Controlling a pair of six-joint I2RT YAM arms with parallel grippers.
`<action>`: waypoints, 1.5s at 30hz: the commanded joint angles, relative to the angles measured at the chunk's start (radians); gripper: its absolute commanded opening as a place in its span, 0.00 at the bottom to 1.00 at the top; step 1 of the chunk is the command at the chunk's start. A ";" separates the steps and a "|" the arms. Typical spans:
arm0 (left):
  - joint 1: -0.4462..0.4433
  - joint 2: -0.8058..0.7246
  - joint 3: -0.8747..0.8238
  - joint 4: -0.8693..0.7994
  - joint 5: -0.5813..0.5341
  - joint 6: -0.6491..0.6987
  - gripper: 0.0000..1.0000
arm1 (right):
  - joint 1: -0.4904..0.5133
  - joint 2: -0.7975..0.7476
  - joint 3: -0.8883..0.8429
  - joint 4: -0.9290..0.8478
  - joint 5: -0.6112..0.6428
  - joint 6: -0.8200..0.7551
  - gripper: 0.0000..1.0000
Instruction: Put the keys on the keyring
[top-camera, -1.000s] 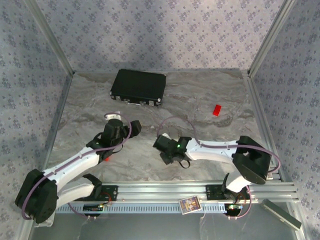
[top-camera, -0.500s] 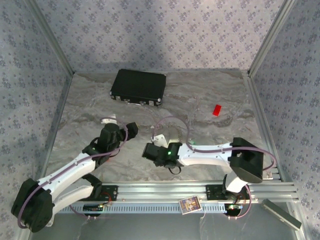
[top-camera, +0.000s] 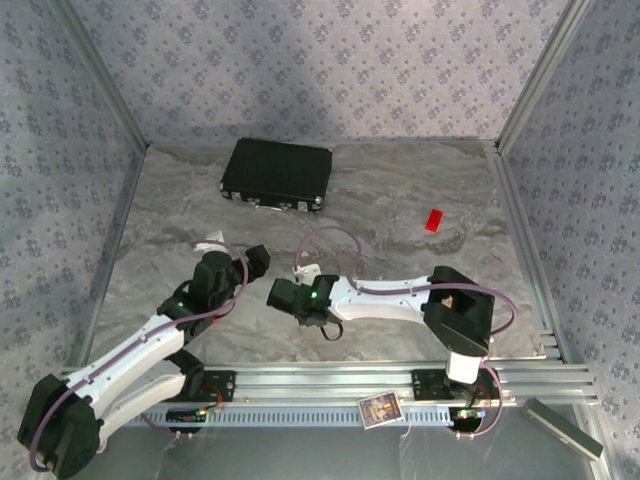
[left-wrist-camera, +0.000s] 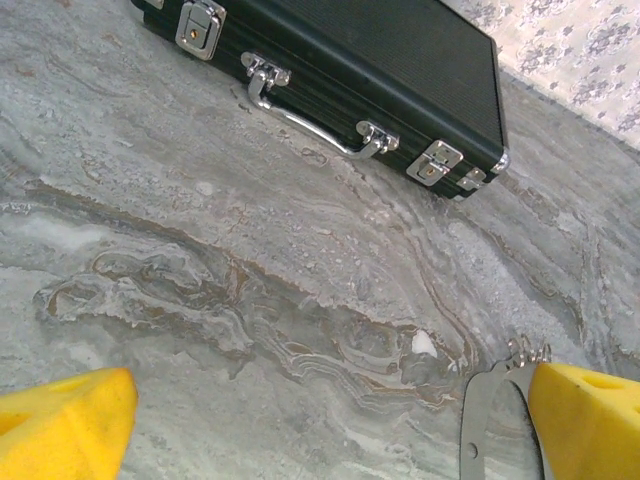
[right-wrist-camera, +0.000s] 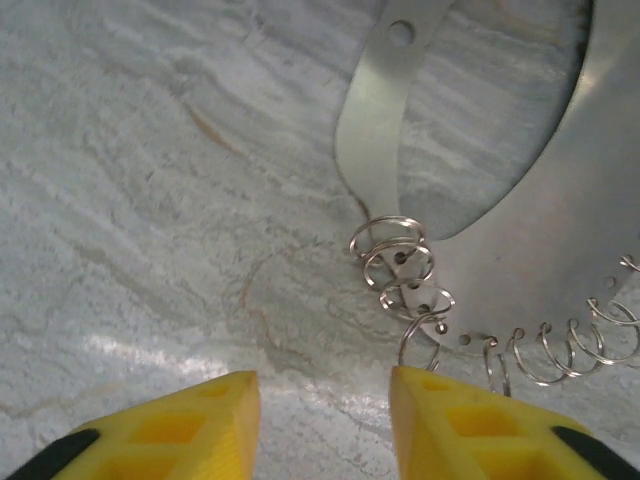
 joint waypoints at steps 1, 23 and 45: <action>0.004 -0.007 -0.005 0.011 0.005 0.010 1.00 | -0.023 0.027 0.030 -0.097 0.050 0.058 0.35; 0.004 0.147 0.065 0.061 0.071 0.034 1.00 | -0.050 0.065 -0.019 -0.074 -0.036 -0.027 0.34; 0.004 0.212 0.094 0.083 0.095 0.035 1.00 | -0.084 0.023 -0.067 -0.155 -0.028 -0.140 0.27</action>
